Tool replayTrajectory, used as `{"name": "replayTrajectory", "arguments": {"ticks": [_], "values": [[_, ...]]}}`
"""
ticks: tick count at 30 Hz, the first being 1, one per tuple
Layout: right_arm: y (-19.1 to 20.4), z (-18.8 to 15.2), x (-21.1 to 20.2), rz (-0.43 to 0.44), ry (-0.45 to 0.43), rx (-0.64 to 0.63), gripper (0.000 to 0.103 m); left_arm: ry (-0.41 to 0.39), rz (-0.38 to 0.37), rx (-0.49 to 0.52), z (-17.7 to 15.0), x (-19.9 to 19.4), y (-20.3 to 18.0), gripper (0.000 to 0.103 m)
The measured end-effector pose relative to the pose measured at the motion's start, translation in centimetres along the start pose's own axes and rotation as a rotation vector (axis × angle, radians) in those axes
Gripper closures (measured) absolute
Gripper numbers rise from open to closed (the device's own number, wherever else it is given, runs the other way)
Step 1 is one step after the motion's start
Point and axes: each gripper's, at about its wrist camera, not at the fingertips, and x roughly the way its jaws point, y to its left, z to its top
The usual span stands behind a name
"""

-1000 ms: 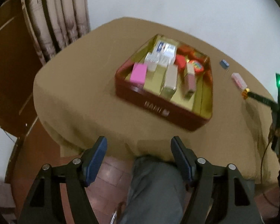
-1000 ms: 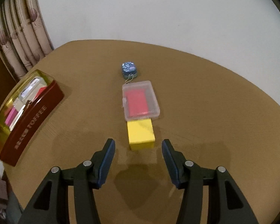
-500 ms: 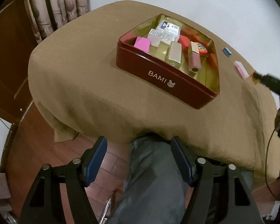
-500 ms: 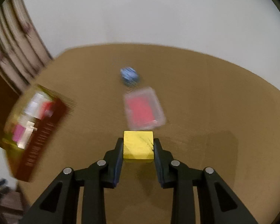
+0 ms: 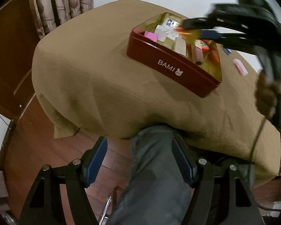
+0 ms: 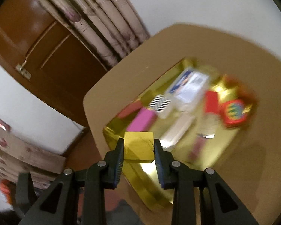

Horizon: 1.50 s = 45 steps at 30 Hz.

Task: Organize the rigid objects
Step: 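Lower the yellow cube into the tin and open the right gripper, then grasp the blue patterned keychain with the left gripper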

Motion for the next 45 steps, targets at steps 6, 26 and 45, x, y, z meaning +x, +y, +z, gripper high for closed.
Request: {"name": "replayTrajectory", "arguments": {"ticks": [6, 26, 45], "values": [[-0.7, 0.5, 5.2, -0.028, 0.06, 0.107, 0.073, 0.022, -0.017, -0.022, -0.1, 0.5, 0.5, 0.035], [-4.0, 2.0, 3.3, -0.182, -0.033, 0.088, 0.072, 0.08, -0.033, -0.02, -0.9, 1.8, 0.1, 0.035], [-18.0, -12.0, -16.8, -0.75, -0.42, 0.242, 0.062, -0.047, -0.025, 0.174, -0.5, -1.6, -5.0, 0.035]]}}
